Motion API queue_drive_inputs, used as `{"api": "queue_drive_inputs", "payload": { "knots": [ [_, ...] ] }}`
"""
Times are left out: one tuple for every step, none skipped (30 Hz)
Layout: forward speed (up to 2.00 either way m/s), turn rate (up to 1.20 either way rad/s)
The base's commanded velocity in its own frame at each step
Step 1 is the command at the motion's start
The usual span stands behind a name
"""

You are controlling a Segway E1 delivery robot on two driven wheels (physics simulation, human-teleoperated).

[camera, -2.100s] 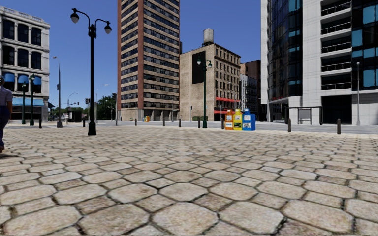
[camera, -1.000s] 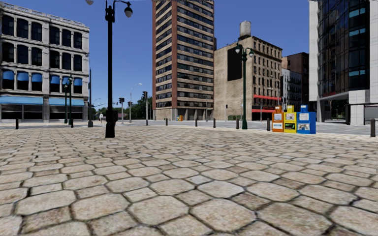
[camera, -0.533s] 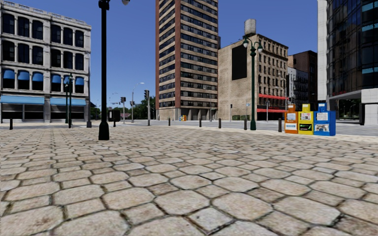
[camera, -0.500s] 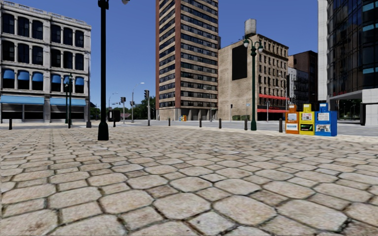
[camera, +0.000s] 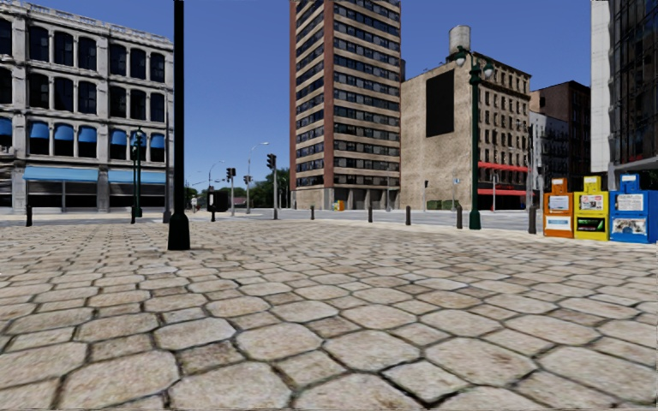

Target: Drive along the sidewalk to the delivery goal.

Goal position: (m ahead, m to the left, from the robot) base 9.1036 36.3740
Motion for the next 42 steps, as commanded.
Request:
{"api": "queue_drive_inputs", "payload": {
  "knots": [
    [2.0,0.4],
    [2.0,0.4],
    [2.0,0.4],
    [2.0,0.4],
    [2.0,0.4],
    [2.0,0.4],
    [2.0,0.4],
    [2.0,0.4],
    [2.0,0.4],
    [2.0,0.4],
    [2.0,0.3],
    [2.0,0.06],
    [2.0,0.06],
    [2.0,0.0],
    [2.0,0.0],
    [2.0,0.0],
    [2.0,0.0],
    [2.0,0.0],
    [2.0,0.06],
    [2.0,0.18],
    [2.0,0.18],
    [2.0,0.28],
    [2.0,0.33],
    [2.0,0.34],
    [2.0,0.34],
    [2.0,0.35],
    [2.0,0.35],
    [2.0,0.35],
    [2.0,0.35],
    [2.0,0.35],
    [2.0,0.35],
    [2.0,0.35],
    [2.0,0.35],
    [2.0,0.35],
    [2.0,0.35],
    [2.0,0.35],
    [2.0,0.35],
    [2.0,0.33],
    [2.0,0.14],
    [2.0,0.0],
    [2.0,0.0],
    [2.0,0.0]
  ]
}}
